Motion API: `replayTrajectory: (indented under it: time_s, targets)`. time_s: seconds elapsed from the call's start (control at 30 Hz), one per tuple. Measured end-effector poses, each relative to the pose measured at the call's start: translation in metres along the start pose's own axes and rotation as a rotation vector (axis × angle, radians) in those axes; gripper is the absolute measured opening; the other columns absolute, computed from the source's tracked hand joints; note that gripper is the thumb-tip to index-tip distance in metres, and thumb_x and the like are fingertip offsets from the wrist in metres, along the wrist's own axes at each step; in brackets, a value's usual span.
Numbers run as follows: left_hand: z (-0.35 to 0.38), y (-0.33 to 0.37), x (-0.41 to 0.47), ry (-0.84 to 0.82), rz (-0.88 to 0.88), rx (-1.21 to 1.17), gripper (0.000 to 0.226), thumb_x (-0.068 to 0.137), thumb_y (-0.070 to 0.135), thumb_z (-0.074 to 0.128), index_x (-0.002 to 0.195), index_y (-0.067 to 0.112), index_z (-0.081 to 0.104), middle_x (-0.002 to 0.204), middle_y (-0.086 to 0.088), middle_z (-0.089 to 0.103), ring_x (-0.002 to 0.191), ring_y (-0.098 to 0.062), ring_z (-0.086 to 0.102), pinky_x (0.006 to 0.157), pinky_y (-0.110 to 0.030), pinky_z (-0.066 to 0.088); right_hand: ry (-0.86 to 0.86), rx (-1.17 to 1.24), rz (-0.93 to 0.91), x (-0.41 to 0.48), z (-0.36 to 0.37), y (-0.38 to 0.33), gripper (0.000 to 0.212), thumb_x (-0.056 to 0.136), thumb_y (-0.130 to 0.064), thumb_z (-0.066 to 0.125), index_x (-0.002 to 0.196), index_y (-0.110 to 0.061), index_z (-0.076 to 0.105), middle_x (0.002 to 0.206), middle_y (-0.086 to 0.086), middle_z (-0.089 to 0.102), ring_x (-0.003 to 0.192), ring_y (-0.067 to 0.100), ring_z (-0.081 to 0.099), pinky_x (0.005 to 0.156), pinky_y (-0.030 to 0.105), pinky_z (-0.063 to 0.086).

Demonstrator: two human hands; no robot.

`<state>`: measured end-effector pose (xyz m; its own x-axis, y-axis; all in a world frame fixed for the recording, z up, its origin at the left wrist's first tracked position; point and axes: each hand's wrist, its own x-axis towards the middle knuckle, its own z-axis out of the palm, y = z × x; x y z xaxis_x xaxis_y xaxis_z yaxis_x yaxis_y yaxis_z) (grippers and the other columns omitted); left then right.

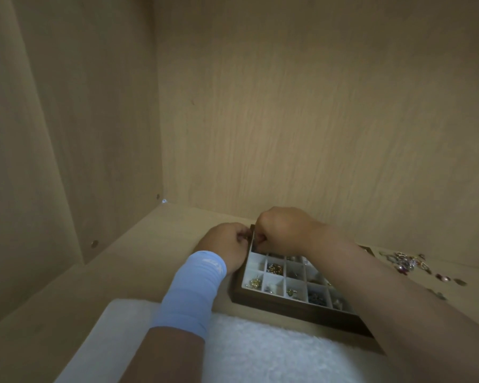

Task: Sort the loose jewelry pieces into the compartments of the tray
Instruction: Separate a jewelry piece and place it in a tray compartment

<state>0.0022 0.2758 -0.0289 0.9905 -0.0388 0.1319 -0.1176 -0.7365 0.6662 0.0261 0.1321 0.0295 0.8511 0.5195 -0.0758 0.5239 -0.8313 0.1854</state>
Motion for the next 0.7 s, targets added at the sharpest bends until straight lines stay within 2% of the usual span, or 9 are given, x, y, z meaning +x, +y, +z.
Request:
replayTrajectory:
  time_s: [0.1,0.17,0.23,0.3,0.37,0.47,0.57,0.63,0.7]
  targets:
    - [0.000,0.003,0.000,0.054,0.038,-0.011,0.032,0.093,0.020,0.048,0.118,0.030,0.067,0.117,0.006,0.068,0.107,-0.017,0.062,0.094,-0.030,0.048,0.024,0.174,0.031,-0.008,0.000,0.008,0.023,0.091,-0.041,0.066,0.094,-0.020,0.074,0.077,-0.005,0.066,0.074,0.014,0.062,0.057,0.027,0.042]
    - [0.000,0.007,0.000,0.107,0.088,-0.005,0.032,0.093,0.018,0.050,0.118,0.030,0.065,0.115,0.007,0.065,0.108,-0.016,0.059,0.096,-0.034,0.048,0.080,0.301,0.062,-0.018,0.000,0.017,0.024,0.092,-0.044,0.065,0.096,-0.021,0.074,0.082,-0.006,0.067,0.077,0.011,0.062,0.068,0.032,0.052]
    - [0.001,0.013,-0.001,0.144,0.167,0.011,0.031,0.092,0.018,0.052,0.117,0.030,0.065,0.111,0.010,0.062,0.107,-0.014,0.056,0.096,-0.034,0.048,0.120,0.358,0.092,-0.034,0.003,0.029,0.022,0.094,-0.042,0.064,0.100,-0.024,0.075,0.090,-0.008,0.070,0.083,0.010,0.063,0.080,0.036,0.055]
    - [0.006,0.024,-0.005,0.141,0.253,0.039,0.028,0.092,0.020,0.055,0.115,0.032,0.065,0.101,0.018,0.057,0.104,-0.010,0.053,0.092,-0.028,0.046,0.131,0.393,0.133,-0.056,0.006,0.046,0.017,0.094,-0.040,0.064,0.100,-0.028,0.075,0.093,-0.012,0.070,0.085,0.006,0.063,0.082,0.033,0.055]
    - [0.012,0.035,-0.010,0.113,0.328,0.088,0.025,0.092,0.022,0.056,0.112,0.034,0.064,0.097,0.021,0.054,0.103,-0.007,0.050,0.089,-0.025,0.045,0.137,0.457,0.182,-0.080,0.009,0.065,0.012,0.093,-0.038,0.065,0.098,-0.032,0.074,0.092,-0.016,0.070,0.085,0.002,0.063,0.078,0.027,0.053]
    - [0.022,0.053,-0.020,0.081,0.403,0.140,0.024,0.092,0.022,0.056,0.113,0.033,0.063,0.104,0.017,0.057,0.104,-0.006,0.049,0.089,-0.024,0.043,0.143,0.514,0.249,-0.119,0.012,0.100,0.008,0.093,-0.032,0.066,0.092,-0.034,0.073,0.089,-0.019,0.068,0.084,-0.001,0.062,0.070,0.018,0.045]
    - [0.036,0.073,-0.031,0.067,0.444,0.141,0.023,0.093,0.023,0.057,0.112,0.034,0.063,0.105,0.017,0.059,0.103,-0.006,0.049,0.091,-0.026,0.043,0.147,0.514,0.334,-0.156,0.018,0.137,0.009,0.092,-0.027,0.068,0.088,-0.033,0.073,0.084,-0.018,0.069,0.071,-0.005,0.063,0.058,0.008,0.040]
    - [0.047,0.090,-0.036,0.035,0.464,0.100,0.023,0.093,0.025,0.056,0.112,0.035,0.063,0.105,0.019,0.058,0.101,-0.004,0.050,0.090,-0.024,0.044,0.124,0.552,0.396,-0.175,0.024,0.159,0.008,0.091,-0.024,0.070,0.090,-0.029,0.076,0.083,-0.013,0.073,0.062,-0.002,0.063,0.051,0.009,0.042]
    - [0.064,0.113,-0.037,-0.018,0.488,0.089,0.023,0.094,0.027,0.056,0.114,0.036,0.062,0.106,0.020,0.057,0.101,-0.003,0.051,0.089,-0.024,0.045,0.063,0.589,0.437,-0.192,0.028,0.178,0.011,0.089,-0.018,0.071,0.091,-0.026,0.078,0.081,-0.011,0.074,0.054,0.004,0.061,0.050,0.015,0.046]
